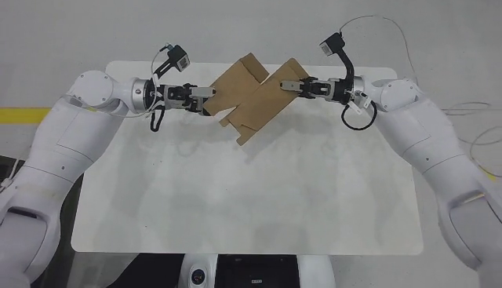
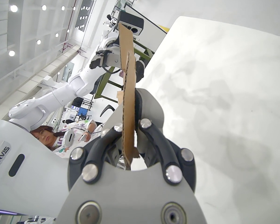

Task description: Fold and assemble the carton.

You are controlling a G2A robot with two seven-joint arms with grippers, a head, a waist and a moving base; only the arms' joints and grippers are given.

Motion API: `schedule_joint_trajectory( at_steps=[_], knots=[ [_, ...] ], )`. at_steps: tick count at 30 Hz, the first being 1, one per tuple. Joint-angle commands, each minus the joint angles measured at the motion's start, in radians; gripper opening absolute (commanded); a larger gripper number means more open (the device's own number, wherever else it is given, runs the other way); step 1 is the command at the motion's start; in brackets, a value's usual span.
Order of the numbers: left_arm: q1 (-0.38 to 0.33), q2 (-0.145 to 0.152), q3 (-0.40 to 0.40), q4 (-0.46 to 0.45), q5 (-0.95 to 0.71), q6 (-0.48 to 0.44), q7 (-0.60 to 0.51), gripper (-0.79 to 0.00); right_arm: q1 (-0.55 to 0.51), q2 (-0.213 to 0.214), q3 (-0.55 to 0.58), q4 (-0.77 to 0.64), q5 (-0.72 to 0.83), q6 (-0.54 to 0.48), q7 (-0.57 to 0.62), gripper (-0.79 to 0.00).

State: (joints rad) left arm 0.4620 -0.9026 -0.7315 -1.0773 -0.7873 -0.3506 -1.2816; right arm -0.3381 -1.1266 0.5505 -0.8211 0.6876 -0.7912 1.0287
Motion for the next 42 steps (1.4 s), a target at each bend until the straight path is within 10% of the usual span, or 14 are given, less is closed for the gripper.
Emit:
schedule_joint_trajectory(
  at_steps=[1, 42],
  knots=[
    [0.003, -0.004, -0.005, 0.001, 0.001, 0.007, 0.013, 0.000, 0.005, -0.016, -0.006, 0.021, -0.007, -0.011, -0.013, -0.785],
    [0.047, -0.034, -0.151, -0.017, 0.024, 0.104, 0.072, 0.000, 0.032, -0.145, 0.057, 0.209, -0.153, -0.079, -0.080, -0.785]
  ],
)
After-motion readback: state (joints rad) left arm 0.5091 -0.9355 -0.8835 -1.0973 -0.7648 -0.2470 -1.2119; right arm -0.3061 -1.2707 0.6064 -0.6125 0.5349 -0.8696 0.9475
